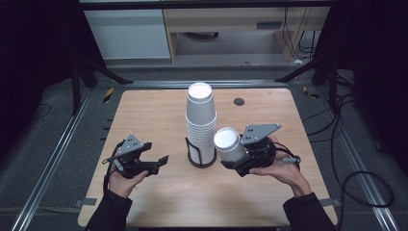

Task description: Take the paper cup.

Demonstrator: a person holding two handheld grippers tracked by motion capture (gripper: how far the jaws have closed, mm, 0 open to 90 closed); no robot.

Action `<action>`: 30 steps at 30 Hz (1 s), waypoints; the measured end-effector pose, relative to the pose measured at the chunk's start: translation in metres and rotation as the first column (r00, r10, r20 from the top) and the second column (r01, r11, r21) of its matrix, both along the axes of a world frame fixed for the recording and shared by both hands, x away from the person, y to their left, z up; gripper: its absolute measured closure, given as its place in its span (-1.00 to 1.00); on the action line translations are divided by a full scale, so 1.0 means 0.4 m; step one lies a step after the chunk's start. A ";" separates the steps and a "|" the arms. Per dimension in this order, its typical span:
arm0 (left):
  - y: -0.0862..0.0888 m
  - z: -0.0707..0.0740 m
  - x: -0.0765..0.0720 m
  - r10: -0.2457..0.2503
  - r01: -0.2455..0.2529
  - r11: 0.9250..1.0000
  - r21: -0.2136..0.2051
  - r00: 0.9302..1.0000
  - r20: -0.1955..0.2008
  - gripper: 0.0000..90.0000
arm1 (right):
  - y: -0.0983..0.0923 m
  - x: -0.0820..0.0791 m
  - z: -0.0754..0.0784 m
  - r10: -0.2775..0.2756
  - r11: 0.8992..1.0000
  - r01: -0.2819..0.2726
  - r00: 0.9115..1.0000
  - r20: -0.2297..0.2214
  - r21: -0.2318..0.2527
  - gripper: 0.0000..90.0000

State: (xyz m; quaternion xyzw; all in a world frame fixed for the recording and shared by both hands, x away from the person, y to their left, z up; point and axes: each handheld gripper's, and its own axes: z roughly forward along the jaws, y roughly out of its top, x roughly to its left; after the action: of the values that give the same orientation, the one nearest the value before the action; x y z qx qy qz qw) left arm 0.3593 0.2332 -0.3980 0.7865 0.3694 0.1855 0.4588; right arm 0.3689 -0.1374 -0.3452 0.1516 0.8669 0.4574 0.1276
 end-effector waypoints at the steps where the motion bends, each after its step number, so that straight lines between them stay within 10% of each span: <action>1: -0.003 0.001 -0.002 -0.009 0.009 1.000 0.004 1.000 0.005 -0.63 | 0.004 -0.001 -0.004 0.008 1.000 -0.008 1.000 -0.004 -0.005 -0.67; 30: -0.077 0.024 -0.053 -0.238 0.238 0.971 -0.013 0.971 0.018 -0.65 | 0.095 0.009 -0.111 0.169 0.978 -0.180 0.980 -0.104 -0.105 -0.67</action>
State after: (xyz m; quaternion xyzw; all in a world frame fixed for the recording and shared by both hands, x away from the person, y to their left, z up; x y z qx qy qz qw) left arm 0.3382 0.2023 -0.3883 0.8201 0.2701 0.1330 0.4866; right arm 0.3724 -0.0993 -0.3895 0.0891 0.9065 0.4091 0.0541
